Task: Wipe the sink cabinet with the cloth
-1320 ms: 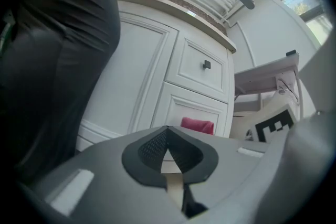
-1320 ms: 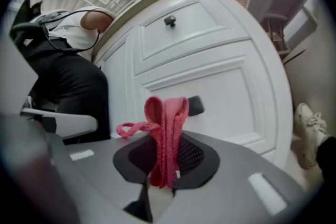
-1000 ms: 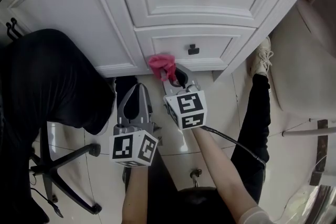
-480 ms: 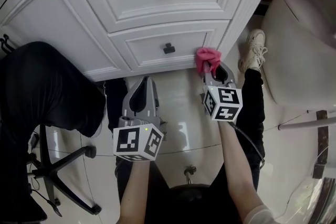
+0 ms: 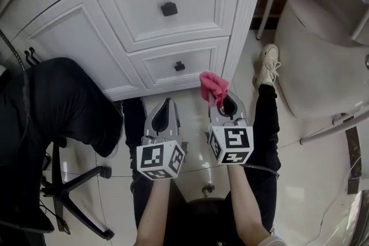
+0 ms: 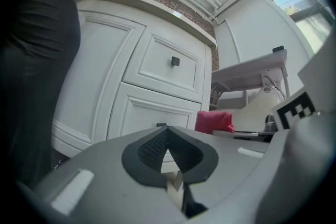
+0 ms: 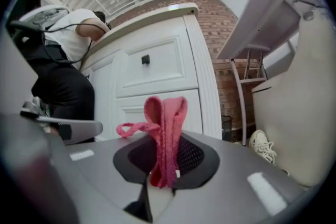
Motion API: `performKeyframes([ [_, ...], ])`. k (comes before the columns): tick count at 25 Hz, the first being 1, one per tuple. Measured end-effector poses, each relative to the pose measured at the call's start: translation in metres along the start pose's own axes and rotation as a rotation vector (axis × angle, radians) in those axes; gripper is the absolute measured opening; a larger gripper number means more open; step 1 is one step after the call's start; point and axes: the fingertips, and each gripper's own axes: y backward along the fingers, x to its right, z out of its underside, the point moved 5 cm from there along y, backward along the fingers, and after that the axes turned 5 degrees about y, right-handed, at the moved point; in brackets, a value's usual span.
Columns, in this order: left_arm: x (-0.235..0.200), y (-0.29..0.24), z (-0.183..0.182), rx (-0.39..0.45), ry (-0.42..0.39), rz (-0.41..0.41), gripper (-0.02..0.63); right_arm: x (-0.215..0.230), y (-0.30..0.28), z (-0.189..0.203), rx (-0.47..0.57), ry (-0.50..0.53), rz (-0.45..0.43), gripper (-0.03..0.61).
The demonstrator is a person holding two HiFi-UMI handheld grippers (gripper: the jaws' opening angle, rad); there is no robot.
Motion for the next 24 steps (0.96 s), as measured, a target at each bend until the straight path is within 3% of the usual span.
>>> performKeyframes([
  [4, 0.009, 0.039, -0.015, 0.03, 0.019, -0.022, 0.014, -0.028, 0.058, -0.016, 0.013, -0.075, -0.015, 0.061],
  [9, 0.028, 0.068, -0.037, 0.088, -0.003, -0.002, 0.014, -0.044, 0.1, -0.032, 0.033, -0.088, -0.025, 0.061],
  [15, 0.046, 0.089, -0.05, 0.138, -0.001, 0.027, 0.014, -0.051, 0.129, -0.051, 0.064, -0.049, -0.039, 0.061],
  [24, 0.057, 0.093, -0.051, 0.135, 0.002, 0.035, 0.014, -0.047, 0.141, -0.062, 0.088, -0.049, -0.039, 0.061],
])
